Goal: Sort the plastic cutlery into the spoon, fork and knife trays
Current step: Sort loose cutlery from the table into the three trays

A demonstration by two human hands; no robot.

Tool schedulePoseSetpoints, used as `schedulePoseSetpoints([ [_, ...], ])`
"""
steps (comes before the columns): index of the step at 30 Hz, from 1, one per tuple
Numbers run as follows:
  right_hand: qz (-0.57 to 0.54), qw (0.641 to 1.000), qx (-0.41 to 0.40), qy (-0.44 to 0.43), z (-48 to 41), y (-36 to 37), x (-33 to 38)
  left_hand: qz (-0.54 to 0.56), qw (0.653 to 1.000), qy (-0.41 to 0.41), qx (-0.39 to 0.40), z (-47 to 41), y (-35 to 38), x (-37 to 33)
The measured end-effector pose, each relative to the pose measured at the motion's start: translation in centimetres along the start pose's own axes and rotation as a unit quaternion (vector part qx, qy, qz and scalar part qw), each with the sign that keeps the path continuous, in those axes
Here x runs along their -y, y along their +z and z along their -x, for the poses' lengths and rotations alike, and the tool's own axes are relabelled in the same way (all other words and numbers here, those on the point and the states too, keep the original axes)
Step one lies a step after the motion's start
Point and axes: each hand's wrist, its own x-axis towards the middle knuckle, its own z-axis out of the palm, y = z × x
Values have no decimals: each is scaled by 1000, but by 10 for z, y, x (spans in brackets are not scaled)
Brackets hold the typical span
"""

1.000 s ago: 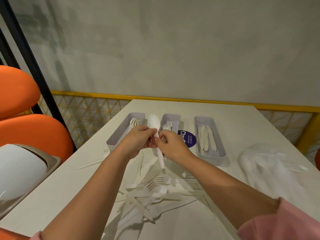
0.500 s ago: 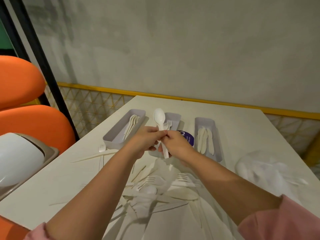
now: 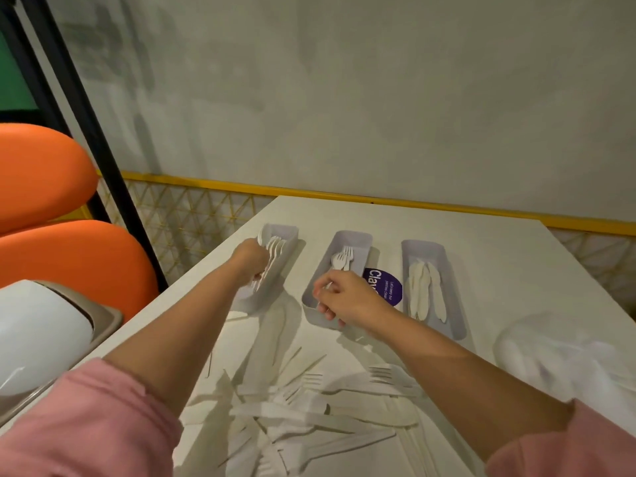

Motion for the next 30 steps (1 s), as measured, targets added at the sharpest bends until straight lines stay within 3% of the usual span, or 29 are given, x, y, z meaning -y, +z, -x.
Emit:
schedulePoseSetpoints([
  [5,47,999,-11,-23,-11,3,-4,-198,979,41,-10,-21,1,6],
  [9,76,996,-11,-35,-19,10,-10,-292,952,88,-15,-36,9,16],
  [13,85,996,-3,-39,-23,14,-10,-345,935,84,1,-46,16,24],
  [24,124,990,16,-72,-24,34,3,-206,959,181,-66,-33,-13,40],
  [30,168,985,38,-23,-22,56,1,-159,966,195,-68,3,-42,53],
])
